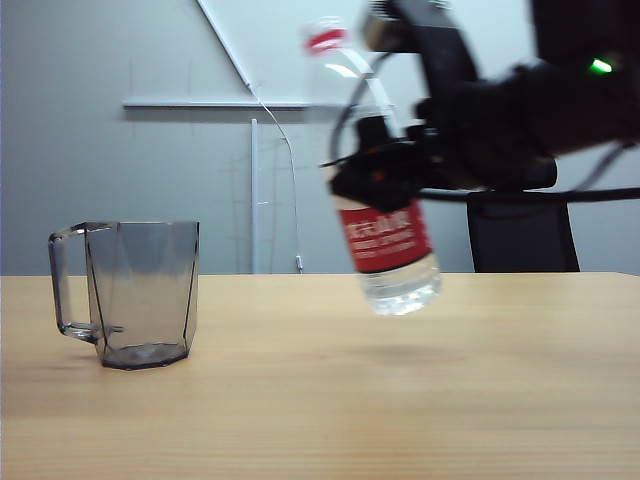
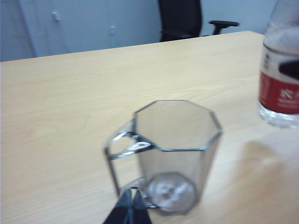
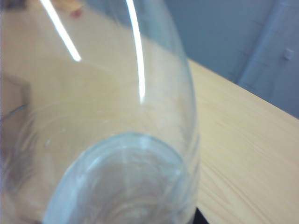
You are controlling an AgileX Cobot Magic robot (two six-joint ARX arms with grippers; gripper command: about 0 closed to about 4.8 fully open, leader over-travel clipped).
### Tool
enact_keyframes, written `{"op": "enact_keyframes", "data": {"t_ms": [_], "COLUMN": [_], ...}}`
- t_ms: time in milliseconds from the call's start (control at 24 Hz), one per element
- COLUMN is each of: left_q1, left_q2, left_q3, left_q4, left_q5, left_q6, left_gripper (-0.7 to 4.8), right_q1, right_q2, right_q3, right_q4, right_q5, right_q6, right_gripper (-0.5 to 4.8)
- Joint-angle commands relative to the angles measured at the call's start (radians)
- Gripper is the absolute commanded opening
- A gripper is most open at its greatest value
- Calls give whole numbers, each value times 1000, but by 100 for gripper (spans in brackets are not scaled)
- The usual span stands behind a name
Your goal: Pick up the mineral water bottle on the table and pour water into the mug until it's half full.
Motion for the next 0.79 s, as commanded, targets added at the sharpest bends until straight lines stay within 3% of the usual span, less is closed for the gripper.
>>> {"op": "enact_keyframes", "data": {"t_ms": [42,292,375,791], "left_q1": [93,204,208,203], "left_q2": [1,1,1,1], "left_q3": [3,3,3,3], "left_q4": [10,10,10,10], "left_q5": [3,3,-1,0], "left_q6": [-3,-3,-3,-3], "left_gripper": [-2,-2,-2,-2], "right_q1": [45,58,63,74], "right_q2": [3,64,103,169], "right_q3": [130,257,311,357], "right_q4": [-175,-237,-268,-272], "right_q5": [24,76,111,138], "right_q6": [-190,-331,-449,-724], "right_gripper": [250,250,250,250]}}
